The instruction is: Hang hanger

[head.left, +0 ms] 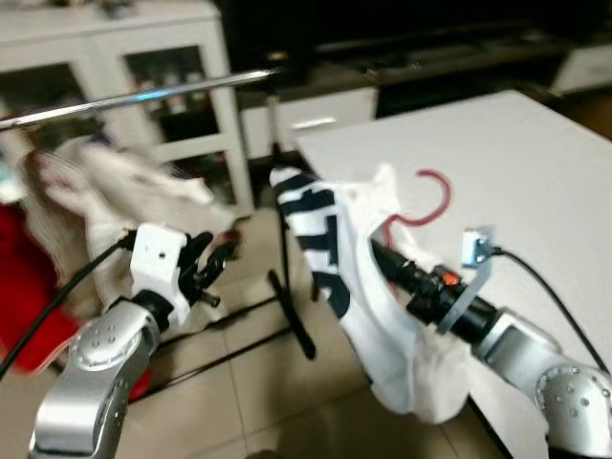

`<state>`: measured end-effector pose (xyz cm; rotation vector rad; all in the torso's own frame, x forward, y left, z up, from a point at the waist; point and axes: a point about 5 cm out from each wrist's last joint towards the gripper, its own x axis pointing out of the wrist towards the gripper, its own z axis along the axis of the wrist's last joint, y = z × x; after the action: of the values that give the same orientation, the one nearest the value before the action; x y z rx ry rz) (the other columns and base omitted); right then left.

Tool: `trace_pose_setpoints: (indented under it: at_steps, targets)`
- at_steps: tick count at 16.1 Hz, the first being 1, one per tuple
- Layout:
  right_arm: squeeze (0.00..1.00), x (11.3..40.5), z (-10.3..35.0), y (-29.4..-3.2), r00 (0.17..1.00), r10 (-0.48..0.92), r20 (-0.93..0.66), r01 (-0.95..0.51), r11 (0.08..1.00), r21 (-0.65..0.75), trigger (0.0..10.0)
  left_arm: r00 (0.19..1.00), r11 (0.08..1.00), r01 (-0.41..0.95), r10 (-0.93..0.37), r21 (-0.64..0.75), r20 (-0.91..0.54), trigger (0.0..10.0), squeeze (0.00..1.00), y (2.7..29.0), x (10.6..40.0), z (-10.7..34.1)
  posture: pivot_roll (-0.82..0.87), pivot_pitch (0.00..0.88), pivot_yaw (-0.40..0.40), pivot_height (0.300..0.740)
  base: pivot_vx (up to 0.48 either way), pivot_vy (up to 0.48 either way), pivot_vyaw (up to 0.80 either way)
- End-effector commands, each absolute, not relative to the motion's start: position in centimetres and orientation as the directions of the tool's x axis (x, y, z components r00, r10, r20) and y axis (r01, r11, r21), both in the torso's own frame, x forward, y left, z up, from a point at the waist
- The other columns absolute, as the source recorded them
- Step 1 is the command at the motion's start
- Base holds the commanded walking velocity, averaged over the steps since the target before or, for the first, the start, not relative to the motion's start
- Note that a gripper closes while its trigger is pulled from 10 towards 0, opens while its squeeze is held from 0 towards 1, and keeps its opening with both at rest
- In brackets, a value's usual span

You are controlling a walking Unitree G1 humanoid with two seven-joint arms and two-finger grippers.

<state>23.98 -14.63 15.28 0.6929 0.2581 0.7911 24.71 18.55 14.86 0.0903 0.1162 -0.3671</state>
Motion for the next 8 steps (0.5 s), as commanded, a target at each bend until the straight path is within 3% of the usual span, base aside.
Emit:
trace_pose_setpoints:
  at_steps: [1,8]
  targets:
    - [0.0,23.99,15.48,-14.93,0.688,0.725,0.041,-0.573,0.507,0.644,10.0,0.924,0.926,0.371,-0.361,0.07,-0.124,10.0,0.0,18.33,24.57,15.03,0.04,0.0,0.054,0.74,0.0,0.0,0.79]
    - [0.0,24.77,15.39,-14.86,0.704,0.71,-0.018,-0.575,0.584,0.573,10.0,0.928,0.931,0.359,-0.349,0.064,-0.131,10.0,0.0,18.32,24.09,14.75,0.04,0.0,0.028,0.74,0.0,0.0,0.79]
